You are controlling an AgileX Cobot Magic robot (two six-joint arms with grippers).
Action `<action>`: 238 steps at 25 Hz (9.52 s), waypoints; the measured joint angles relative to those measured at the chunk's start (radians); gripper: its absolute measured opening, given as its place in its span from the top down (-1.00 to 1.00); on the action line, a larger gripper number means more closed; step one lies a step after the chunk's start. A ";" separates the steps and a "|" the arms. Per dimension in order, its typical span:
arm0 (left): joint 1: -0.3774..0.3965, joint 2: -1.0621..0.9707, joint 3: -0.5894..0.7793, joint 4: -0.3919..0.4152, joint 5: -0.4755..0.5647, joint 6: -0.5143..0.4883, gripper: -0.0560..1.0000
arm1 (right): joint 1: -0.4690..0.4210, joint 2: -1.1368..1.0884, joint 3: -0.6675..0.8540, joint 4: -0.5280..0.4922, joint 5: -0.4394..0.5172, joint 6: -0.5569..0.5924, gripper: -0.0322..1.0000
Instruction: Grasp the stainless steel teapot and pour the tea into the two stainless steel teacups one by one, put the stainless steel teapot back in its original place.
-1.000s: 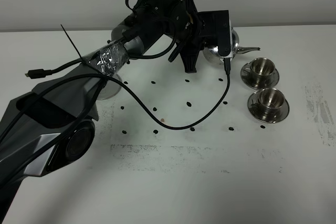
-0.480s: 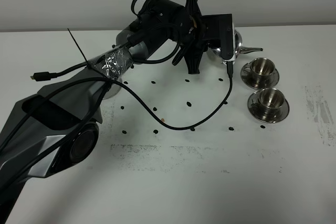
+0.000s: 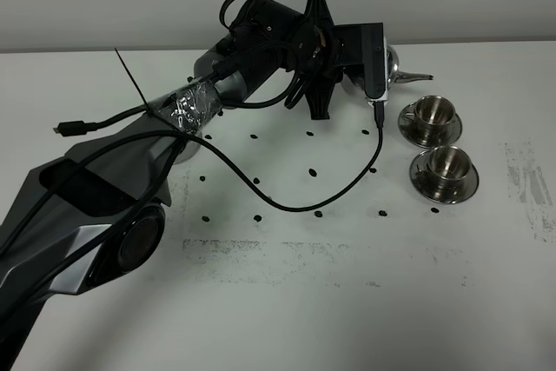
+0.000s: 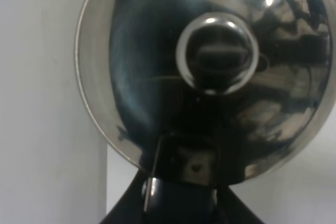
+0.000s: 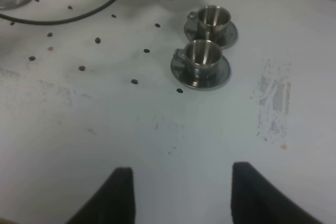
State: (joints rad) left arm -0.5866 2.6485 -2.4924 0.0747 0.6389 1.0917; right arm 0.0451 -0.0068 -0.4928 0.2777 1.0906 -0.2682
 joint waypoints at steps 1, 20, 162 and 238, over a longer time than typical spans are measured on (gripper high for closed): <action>0.000 0.008 0.000 0.002 -0.002 -0.001 0.59 | 0.000 0.000 0.000 0.000 0.000 0.000 0.15; -0.029 0.033 0.000 0.061 -0.047 0.022 0.59 | 0.000 0.000 0.000 0.000 0.000 -0.001 0.15; -0.029 0.033 0.000 0.152 -0.257 0.422 0.59 | 0.000 0.000 0.000 0.000 0.000 0.000 0.15; -0.038 0.033 0.000 0.181 -0.240 0.419 0.59 | 0.000 0.000 0.000 0.000 0.000 0.000 0.15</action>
State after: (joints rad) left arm -0.6249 2.6818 -2.4924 0.2555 0.3984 1.5112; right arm 0.0451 -0.0068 -0.4928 0.2777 1.0906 -0.2683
